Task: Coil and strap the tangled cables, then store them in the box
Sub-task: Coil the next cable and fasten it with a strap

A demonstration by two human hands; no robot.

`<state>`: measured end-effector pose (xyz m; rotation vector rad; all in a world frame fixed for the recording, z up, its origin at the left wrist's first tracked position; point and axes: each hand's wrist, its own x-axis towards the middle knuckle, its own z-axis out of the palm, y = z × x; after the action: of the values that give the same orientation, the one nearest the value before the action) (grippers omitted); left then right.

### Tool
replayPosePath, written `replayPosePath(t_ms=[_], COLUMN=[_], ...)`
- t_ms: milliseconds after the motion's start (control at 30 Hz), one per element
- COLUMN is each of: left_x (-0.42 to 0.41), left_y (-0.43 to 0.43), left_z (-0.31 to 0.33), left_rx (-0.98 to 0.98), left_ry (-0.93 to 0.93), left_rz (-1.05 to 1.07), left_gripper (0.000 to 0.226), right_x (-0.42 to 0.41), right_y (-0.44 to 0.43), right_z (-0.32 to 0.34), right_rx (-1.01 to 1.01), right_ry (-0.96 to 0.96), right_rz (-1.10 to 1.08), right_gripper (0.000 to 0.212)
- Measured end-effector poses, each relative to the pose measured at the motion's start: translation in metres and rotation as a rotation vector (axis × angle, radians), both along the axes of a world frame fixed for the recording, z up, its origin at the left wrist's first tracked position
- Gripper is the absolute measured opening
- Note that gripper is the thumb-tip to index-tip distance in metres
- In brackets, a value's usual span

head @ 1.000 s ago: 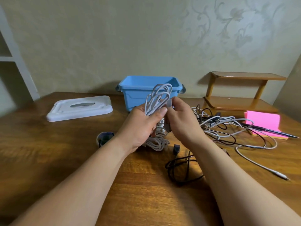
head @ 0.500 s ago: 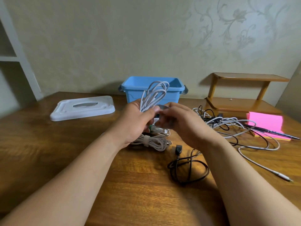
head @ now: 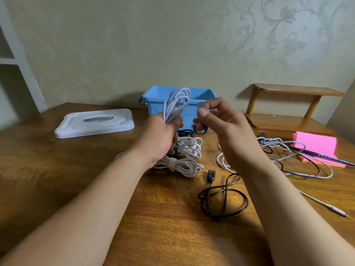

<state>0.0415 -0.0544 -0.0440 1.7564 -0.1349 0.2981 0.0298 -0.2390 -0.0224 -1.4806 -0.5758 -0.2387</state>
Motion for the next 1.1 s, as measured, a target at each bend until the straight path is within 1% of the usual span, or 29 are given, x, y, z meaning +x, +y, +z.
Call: replayPosePath(t_ms=[33, 100, 167, 200, 233, 300, 333, 400, 467, 500, 567, 667, 733, 767, 800, 867, 967, 1100], left_x=[0.002, 0.004, 0.003, 0.001, 0.000, -0.003, -0.006, -0.008, -0.013, -0.014, -0.016, -0.021, -0.025, -0.025, -0.023, -0.021, -0.020, -0.021], left_y=[0.000, -0.001, -0.005, -0.008, -0.009, -0.007, -0.006, -0.003, -0.002, -0.001, -0.001, 0.001, 0.000, -0.001, -0.003, -0.010, -0.022, -0.020], left_z=[-0.002, 0.000, 0.004, 0.005, 0.004, -0.001, -0.002, -0.001, 0.006, 0.008, 0.010, 0.012, 0.012, 0.011, 0.008, 0.002, 0.000, 0.004], left_rx=[0.065, 0.210, 0.472, 0.593, 0.649, 0.729, 0.763, 0.846, 0.966, 0.930, 0.726, 0.520, 0.247, 0.110, 0.002, -0.080, -0.119, -0.140], left_ry=[-0.033, -0.088, -0.078, -0.061, -0.064, -0.084, -0.107, -0.138, -0.176, -0.186, -0.194, -0.089, -0.030, -0.016, -0.021, -0.063, -0.108, -0.124], left_rz=[0.020, 0.047, 0.071, 0.092, 0.110, 0.118, 0.117, 0.129, 0.110, 0.074, -0.035, -0.207, -0.300, -0.305, -0.272, -0.102, 0.084, 0.195], left_gripper=[0.021, 0.018, 0.014, 0.016, 0.019, 0.018, 0.012, 0.007, 0.021, 0.023, 0.013, 0.021, 0.011, 0.019, 0.028, 0.036, 0.041, 0.041], right_x=[-0.002, -0.006, -0.010, -0.011, -0.011, -0.010, -0.009, -0.008, -0.008, -0.008, -0.006, -0.002, -0.001, -0.001, -0.002, -0.004, -0.008, -0.013], right_y=[0.002, 0.006, 0.010, 0.012, 0.016, 0.022, 0.023, 0.024, 0.023, 0.023, 0.022, 0.019, 0.019, 0.019, 0.021, 0.025, 0.030, 0.028], right_z=[0.001, 0.001, -0.002, -0.003, -0.006, -0.011, -0.013, -0.015, -0.016, -0.017, -0.017, -0.017, -0.018, -0.018, -0.018, -0.018, -0.018, -0.016], right_rx=[-0.001, -0.046, -0.091, -0.127, -0.171, -0.223, -0.240, -0.292, -0.362, -0.379, -0.373, -0.381, -0.383, -0.377, -0.369, -0.358, -0.325, -0.271], right_ry=[-0.002, 0.011, 0.059, 0.081, 0.094, 0.111, 0.113, 0.083, 0.024, 0.011, 0.017, 0.029, 0.014, 0.002, -0.012, -0.038, -0.057, -0.035], right_rz=[0.035, 0.111, 0.222, 0.261, 0.267, 0.195, 0.133, -0.011, -0.150, -0.193, -0.260, -0.324, -0.343, -0.351, -0.355, -0.346, -0.301, -0.261], right_gripper=[0.003, 0.008, 0.015, 0.017, 0.018, 0.022, 0.025, 0.034, 0.038, 0.038, 0.035, 0.037, 0.037, 0.037, 0.038, 0.038, 0.034, 0.036])
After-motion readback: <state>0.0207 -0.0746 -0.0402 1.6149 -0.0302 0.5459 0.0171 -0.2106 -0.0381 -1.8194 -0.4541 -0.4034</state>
